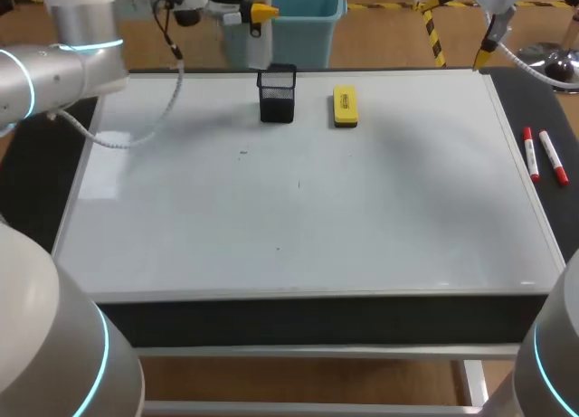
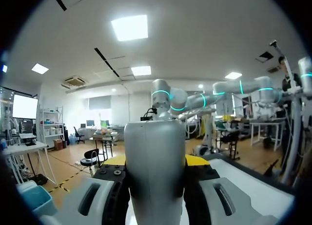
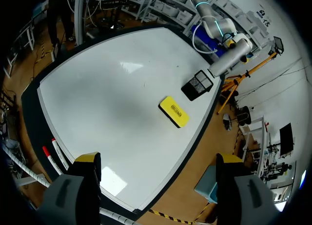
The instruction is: Pick up the inspection probe, press it on each red-marked spot on the whiteboard one by one, put down the probe, pick up the eraser, and wipe off all the red marks.
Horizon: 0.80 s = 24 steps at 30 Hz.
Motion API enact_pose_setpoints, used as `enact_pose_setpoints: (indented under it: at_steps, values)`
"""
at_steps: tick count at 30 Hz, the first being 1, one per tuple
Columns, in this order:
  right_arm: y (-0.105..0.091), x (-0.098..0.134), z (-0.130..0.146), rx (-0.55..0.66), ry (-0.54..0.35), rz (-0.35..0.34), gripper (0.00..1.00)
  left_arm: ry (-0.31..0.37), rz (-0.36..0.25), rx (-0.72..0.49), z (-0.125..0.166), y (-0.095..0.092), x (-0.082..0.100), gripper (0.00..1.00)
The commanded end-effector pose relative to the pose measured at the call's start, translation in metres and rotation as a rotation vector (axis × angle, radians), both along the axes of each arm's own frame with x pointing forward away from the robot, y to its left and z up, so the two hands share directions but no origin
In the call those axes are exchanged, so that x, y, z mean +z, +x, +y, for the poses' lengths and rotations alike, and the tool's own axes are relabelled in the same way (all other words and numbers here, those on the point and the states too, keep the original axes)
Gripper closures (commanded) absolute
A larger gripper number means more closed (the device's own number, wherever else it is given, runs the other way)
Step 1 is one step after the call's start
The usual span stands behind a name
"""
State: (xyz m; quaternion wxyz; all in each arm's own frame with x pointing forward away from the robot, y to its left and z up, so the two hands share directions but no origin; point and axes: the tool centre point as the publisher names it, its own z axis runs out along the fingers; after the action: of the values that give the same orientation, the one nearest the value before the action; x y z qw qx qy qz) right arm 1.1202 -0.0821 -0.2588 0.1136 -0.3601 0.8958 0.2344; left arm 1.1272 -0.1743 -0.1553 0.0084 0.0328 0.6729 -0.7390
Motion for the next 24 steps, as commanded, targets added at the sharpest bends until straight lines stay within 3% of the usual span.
enact_pose_setpoints:
  at_steps: [1,12,24]
  values:
    - [0.0,0.001,-0.001,0.003,-0.004,0.001,0.0,-0.015,-0.01,0.061,-0.013,-0.009,-0.003,1.0]
    - [0.0,0.001,-0.001,0.003,-0.004,0.001,0.0,-0.028,-0.021,0.089,-0.03,-0.013,-0.007,1.0]
    - [0.0,0.001,-0.001,0.003,-0.004,0.001,0.0,-0.024,-0.003,0.112,-0.031,-0.007,-0.03,1.0]
